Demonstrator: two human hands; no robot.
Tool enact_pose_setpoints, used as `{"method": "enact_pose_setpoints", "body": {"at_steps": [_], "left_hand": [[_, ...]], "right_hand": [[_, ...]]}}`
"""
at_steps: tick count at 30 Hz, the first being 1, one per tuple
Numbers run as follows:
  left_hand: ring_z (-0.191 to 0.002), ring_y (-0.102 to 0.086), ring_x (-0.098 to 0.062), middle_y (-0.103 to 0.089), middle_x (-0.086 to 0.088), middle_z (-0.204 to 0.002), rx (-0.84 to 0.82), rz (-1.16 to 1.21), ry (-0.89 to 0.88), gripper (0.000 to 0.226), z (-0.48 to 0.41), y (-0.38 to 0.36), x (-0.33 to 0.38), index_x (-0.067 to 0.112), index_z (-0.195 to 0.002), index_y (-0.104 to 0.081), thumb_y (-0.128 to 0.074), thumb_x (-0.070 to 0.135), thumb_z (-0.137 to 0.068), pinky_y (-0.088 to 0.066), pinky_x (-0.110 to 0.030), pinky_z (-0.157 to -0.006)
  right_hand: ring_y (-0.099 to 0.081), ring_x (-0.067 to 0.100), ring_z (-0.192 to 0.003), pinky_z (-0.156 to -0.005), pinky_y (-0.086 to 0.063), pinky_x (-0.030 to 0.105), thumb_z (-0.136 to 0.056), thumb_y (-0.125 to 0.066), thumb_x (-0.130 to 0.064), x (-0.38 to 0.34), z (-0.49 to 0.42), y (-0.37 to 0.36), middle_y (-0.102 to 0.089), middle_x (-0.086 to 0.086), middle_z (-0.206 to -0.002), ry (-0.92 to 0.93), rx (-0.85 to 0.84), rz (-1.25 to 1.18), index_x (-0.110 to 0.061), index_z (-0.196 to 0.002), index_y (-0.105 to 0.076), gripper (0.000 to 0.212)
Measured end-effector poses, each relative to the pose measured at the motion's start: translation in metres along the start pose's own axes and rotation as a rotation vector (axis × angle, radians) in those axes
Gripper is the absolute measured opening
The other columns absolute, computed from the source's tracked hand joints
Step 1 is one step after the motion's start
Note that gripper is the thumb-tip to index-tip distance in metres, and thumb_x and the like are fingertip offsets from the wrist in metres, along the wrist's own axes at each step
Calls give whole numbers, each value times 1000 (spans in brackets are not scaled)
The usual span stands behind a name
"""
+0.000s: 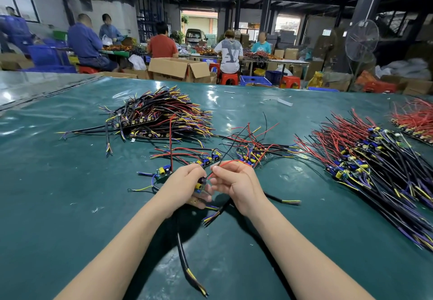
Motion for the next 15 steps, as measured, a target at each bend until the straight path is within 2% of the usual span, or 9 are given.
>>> {"method": "enact_pose_setpoints", "body": {"at_steps": [3, 6, 11, 15], "left_hand": [[-42, -54, -9, -66, -4, -64, -90, 87, 150, 16, 3, -10, -10, 13, -81, -58, -46, 18, -90, -39, -15, -38], [-37, -44, -4, -65, -1, -59, -85, 63, 182, 20, 4, -9, -11, 13, -79, -58, -43, 18, -91, -28, -12, -33], [-34, -36, -4, -48, 5, -39, -49, -221, -11, 27, 4, -9, 4, 15, -67, -50, -37, 12, -90, -22, -13, -35], [-32, -33, -6, -44, 4, -34, -28, -266, -79, 30, 4, -8, 8, 14, -61, -50, -38, 8, -88, -22, -14, -34]], "right_hand": [[-57, 9, -45, -41, -42, 15, -85, -57, 4, -3, 0, 0, -60, 1, -51, 18, 2, 47, -6, -69, -61, 19], [-55, 4, -45, -42, -38, 12, -86, -55, 1, -6, 1, -2, -61, -3, -50, 62, -5, 149, -10, -70, -61, 20], [-51, 3, -46, -44, -37, 12, -88, -51, 1, -7, 2, -8, -56, -5, -49, 86, -53, 172, -12, -73, -63, 23], [-54, 5, -44, -44, -44, 15, -86, -51, 9, -7, -1, -9, -61, -1, -63, 83, -44, 118, -7, -69, -60, 25]]}}
Point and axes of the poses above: each hand's wrist, its own z-axis away from the middle knuckle, its own y-axis out of the back of the hand, x = y × z, the point moved 9 cm from there along -z, towards the middle knuckle
